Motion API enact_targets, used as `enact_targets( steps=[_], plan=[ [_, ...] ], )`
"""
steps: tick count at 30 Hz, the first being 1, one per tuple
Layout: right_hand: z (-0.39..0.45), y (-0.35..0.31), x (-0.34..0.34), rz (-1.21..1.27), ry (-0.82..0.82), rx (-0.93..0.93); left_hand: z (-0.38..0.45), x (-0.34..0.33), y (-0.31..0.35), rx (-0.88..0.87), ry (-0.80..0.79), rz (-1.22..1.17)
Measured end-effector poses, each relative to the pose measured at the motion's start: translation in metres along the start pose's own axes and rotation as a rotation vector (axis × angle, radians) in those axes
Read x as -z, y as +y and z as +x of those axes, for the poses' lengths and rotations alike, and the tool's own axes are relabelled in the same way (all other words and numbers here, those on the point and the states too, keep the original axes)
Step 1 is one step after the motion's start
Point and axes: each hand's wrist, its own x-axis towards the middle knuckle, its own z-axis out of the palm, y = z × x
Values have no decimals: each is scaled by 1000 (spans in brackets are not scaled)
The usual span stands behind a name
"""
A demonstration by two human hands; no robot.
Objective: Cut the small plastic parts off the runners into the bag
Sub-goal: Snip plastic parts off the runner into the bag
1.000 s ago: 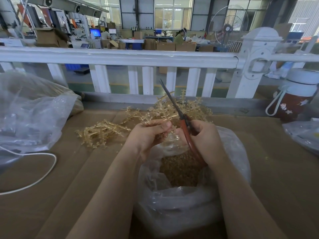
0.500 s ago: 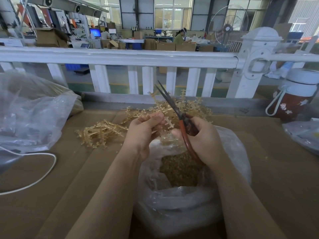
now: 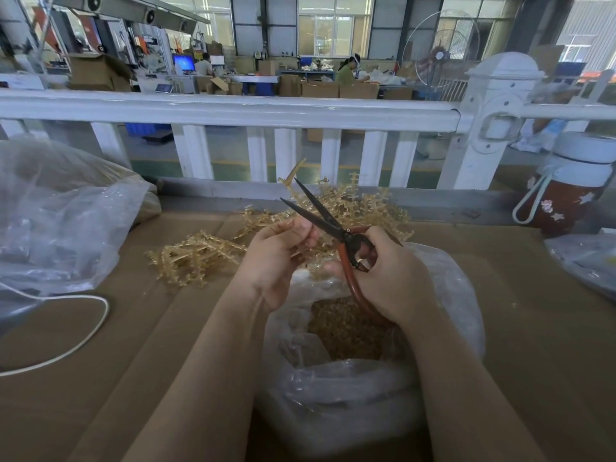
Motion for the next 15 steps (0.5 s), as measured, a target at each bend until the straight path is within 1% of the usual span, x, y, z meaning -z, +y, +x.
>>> enact_targets(
  steps=[6, 11, 15],
  plan=[
    [2, 1, 1, -17, -21, -4, 0, 1, 0, -27, -9, 1],
    [0, -1, 3, -19, 1, 17, -1, 1, 1, -28, 74, -10],
    [1, -1, 3, -105, 44, 31, 0, 0, 2, -18, 105, -26]
  ],
)
